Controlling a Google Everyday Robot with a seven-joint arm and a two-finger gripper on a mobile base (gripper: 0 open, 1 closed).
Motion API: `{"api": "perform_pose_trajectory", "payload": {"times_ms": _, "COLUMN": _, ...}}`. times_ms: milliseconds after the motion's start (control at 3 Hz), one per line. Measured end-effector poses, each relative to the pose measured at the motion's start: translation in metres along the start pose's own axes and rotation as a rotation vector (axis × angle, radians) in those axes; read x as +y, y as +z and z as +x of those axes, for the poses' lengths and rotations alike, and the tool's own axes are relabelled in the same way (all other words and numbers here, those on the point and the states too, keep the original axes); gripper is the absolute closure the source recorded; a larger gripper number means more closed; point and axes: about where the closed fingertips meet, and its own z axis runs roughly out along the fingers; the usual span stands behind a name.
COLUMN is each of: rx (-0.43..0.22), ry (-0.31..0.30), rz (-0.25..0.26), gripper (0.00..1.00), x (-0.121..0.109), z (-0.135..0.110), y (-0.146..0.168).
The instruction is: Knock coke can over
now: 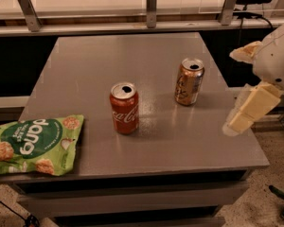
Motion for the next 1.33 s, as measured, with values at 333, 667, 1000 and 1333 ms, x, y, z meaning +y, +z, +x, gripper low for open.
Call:
{"api": "perform_pose_trajectory", "payload": {"times_ms": 333, "rx": -0.171, "ry": 0.009, "rz": -0.09, "gripper": 0.0, "x": 0.019, "z": -0.026, "y": 0.025}}
{"api": "perform_pose_trajectory", "payload": {"times_ms": 667, "rx": -0.323, "ry": 0.013, "rz": -0.177, "gripper": 0.0, "x": 0.04, "z": -0.058, "y": 0.034}}
{"api": "perform_pose_trajectory", "payload": {"times_ms": 1000, "rx": -0.45, "ry": 0.019, "rz": -0.252, "gripper": 0.0, "x": 0.061, "z": -0.084, "y": 0.033}}
{"api": "perform_pose_trajectory", "payload": {"times_ms": 1333, "rx": -0.497, "ry": -0.019, "rz": -0.279, "gripper": 0.0, "x": 0.081, "z": -0.109, "y": 0.044}}
